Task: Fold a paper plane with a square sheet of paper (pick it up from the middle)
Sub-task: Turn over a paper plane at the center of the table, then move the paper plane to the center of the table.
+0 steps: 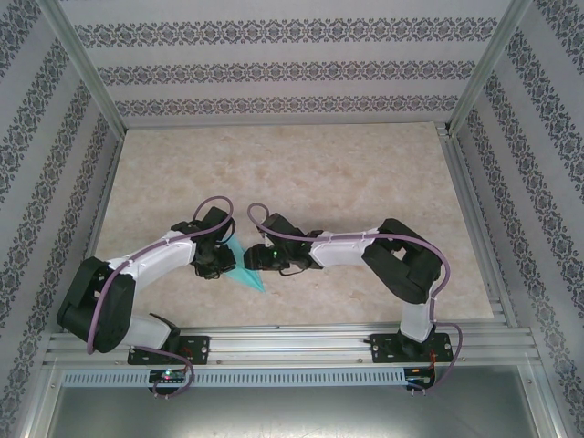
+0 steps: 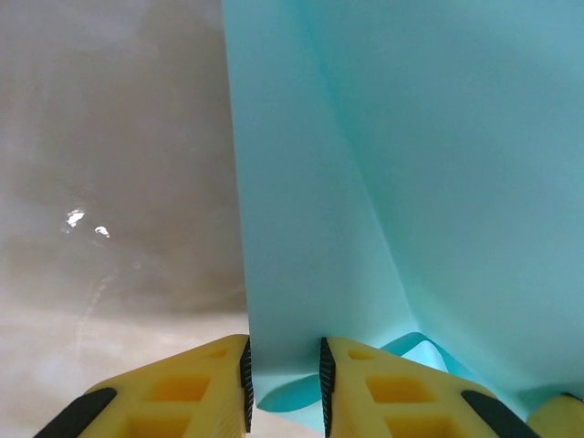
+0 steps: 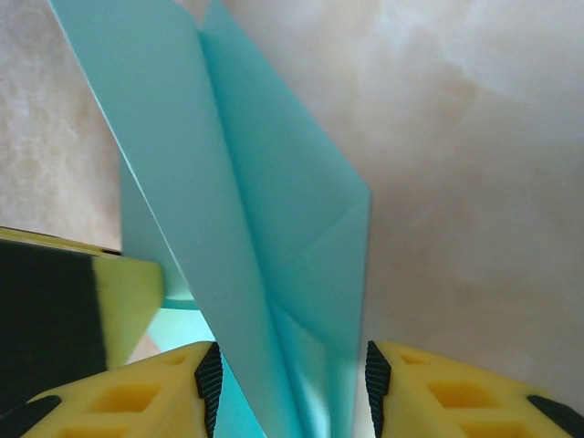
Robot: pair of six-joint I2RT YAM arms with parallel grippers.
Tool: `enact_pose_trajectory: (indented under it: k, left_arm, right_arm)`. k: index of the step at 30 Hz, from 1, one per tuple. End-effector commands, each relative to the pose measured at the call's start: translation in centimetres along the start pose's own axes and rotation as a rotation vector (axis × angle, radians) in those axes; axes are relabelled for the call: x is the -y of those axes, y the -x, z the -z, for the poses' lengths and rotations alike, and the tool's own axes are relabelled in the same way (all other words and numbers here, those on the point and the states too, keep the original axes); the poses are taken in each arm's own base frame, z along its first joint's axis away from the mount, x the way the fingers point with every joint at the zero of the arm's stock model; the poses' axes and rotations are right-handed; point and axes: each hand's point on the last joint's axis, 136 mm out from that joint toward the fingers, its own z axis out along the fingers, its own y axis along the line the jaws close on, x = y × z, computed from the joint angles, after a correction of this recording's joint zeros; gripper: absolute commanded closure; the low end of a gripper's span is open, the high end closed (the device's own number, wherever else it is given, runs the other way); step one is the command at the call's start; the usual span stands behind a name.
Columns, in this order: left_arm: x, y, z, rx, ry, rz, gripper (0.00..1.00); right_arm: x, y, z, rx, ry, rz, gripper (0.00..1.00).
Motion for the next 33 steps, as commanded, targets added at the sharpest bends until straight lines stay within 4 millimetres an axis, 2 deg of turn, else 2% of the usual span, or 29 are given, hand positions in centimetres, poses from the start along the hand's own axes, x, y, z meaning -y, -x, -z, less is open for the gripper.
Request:
enact_pose_trajectory:
  k: [1, 16, 24, 27, 33]
  left_arm:
    - [-0.4, 0.7, 0.4, 0.027, 0.015, 0.000, 0.71]
    - [-0.6, 0.6, 0.4, 0.035, 0.012, 0.009, 0.71]
    - [-0.4, 0.7, 0.5, 0.040, 0.002, 0.009, 0.71]
    - [-0.3, 0.7, 0.6, 0.040, -0.002, 0.010, 0.71]
    - [0.1, 0.7, 0.9, 0.040, -0.022, 0.008, 0.70]
  right_arm:
    - [-1.2, -0.1, -0.2, -0.012, 0.017, 0.058, 0.52]
    - [-2.4, -1.2, -1.1, -0.073, 0.034, 0.105, 0.53]
    - [-1.5, -2.0, -1.1, -0.077, -0.056, 0.170, 0.52]
    - [-0.7, -2.2, -1.2, -0.085, -0.109, 0.189, 0.56]
    - [-0.5, -2.2, -1.6, -0.094, -0.155, 0.225, 0.66]
